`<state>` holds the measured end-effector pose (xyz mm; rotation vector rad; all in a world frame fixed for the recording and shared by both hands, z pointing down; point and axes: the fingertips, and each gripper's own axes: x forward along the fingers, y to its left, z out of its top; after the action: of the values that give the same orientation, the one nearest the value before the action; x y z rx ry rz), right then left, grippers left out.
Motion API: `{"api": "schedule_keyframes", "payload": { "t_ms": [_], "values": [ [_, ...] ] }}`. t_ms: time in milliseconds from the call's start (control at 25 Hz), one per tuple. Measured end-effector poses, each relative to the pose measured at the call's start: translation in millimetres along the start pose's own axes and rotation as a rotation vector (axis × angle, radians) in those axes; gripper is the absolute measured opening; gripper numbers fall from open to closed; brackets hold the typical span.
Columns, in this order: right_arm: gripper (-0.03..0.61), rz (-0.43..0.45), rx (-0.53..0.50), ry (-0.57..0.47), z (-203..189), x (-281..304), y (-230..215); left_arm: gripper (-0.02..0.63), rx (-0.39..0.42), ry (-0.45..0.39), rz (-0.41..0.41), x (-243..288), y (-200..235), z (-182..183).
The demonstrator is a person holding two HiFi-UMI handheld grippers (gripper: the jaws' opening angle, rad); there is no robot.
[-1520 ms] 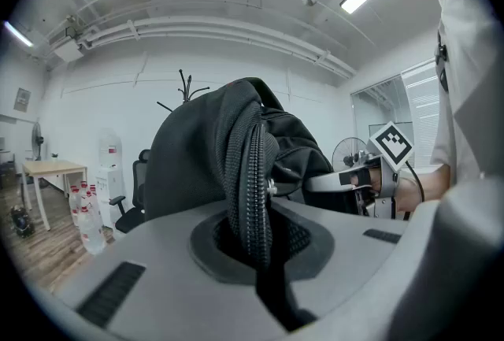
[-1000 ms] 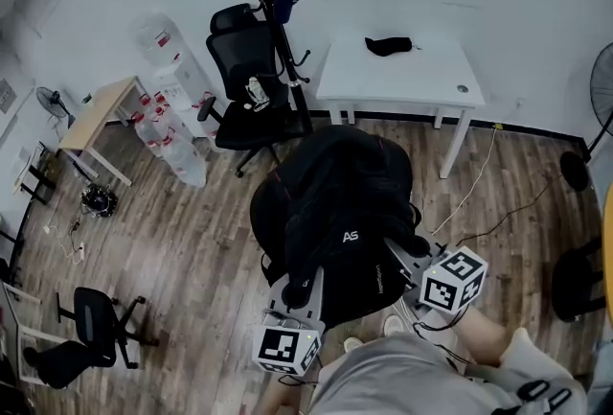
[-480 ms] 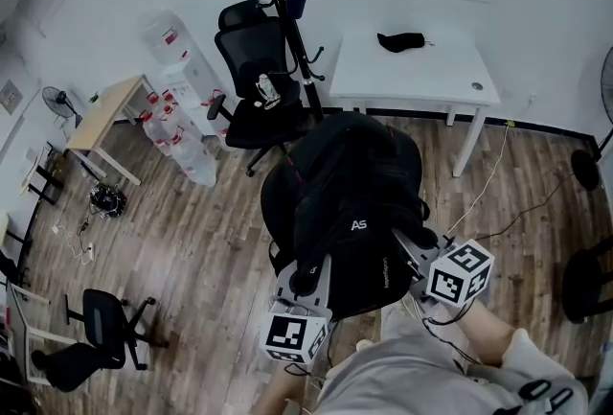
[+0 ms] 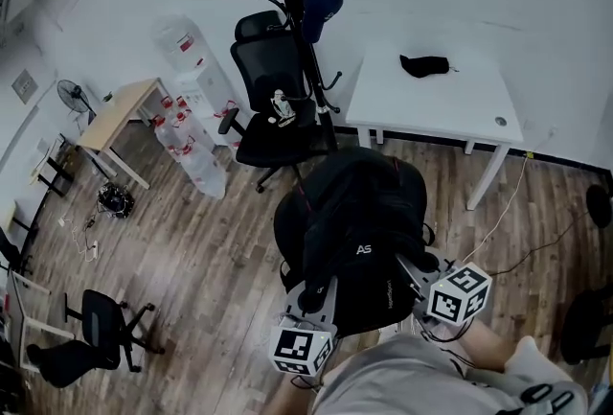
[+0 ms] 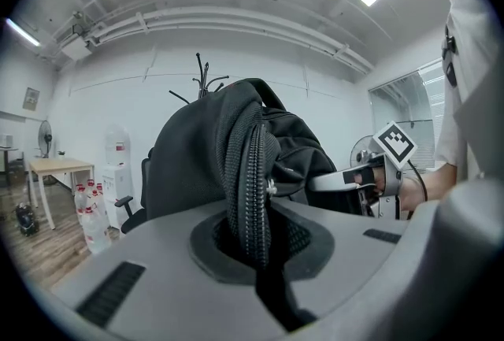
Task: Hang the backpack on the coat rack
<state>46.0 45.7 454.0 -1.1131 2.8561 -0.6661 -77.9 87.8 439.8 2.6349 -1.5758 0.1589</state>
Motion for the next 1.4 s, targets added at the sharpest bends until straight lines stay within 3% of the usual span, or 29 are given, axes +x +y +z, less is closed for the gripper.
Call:
{"api": "schedule_keyframes", "payload": {
  "t_ms": [560,920,1400],
  "values": [
    [0.026,0.033,-0.038,0.013,42.3,53.3,-103.0,0.017,-0.012,0.017,0.081,115.0,20.3,0.2],
    [0.026,-0.003,-0.012,0.047,35.8,82.6,-144.2,0.017,-0.019,0.045,0.084,161.4,41.0,-20.8],
    [0.026,-0.1,-0.008,0.074,21.6,148.6,-185.2,0.017,-0.069,0.086,0.106,218.1,101.8,-53.5]
  ]
}}
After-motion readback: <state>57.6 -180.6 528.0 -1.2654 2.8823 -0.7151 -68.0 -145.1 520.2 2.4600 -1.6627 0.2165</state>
